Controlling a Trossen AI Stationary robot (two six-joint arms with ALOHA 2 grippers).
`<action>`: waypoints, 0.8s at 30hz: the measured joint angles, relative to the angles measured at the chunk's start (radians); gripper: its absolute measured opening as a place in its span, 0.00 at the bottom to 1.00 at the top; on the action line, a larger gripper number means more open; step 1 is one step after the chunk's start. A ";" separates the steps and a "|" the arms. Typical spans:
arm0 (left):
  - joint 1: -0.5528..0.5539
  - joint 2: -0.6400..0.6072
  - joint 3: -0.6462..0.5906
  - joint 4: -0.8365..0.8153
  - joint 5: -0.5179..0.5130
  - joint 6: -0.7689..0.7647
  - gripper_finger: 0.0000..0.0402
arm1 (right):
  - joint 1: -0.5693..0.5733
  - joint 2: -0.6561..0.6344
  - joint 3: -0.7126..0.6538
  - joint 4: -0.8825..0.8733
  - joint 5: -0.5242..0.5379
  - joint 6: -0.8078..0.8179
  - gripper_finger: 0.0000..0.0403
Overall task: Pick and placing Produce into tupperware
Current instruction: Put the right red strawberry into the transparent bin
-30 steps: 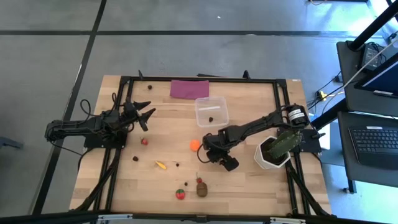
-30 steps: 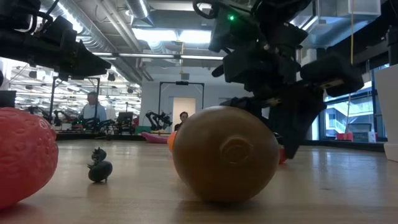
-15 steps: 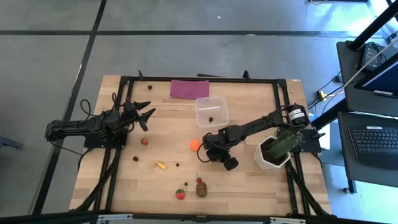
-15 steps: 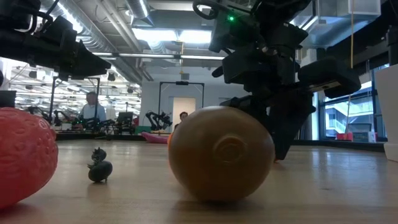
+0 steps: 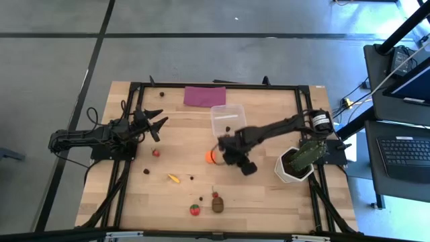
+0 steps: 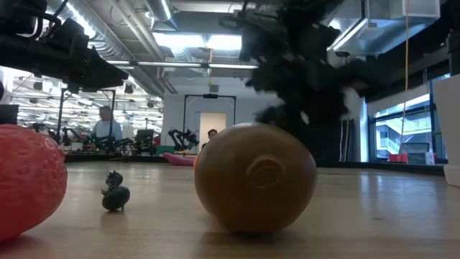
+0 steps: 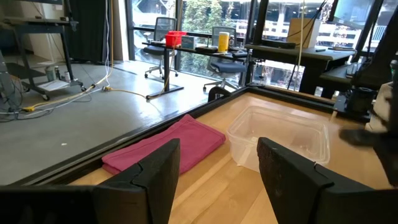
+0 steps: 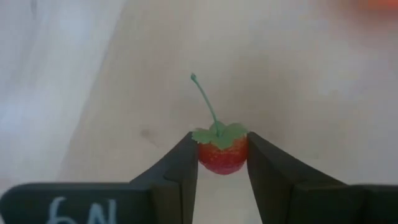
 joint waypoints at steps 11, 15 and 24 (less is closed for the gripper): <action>0.000 0.000 0.000 0.000 0.000 0.000 0.51 | -0.174 -0.080 0.307 -0.058 0.149 0.054 0.30; 0.000 0.000 0.000 0.000 0.000 0.000 0.51 | -0.258 -0.078 0.353 -0.067 0.247 0.165 0.30; 0.000 0.000 0.000 0.000 0.000 0.000 0.51 | -0.385 -0.074 0.177 -0.001 0.129 0.232 0.30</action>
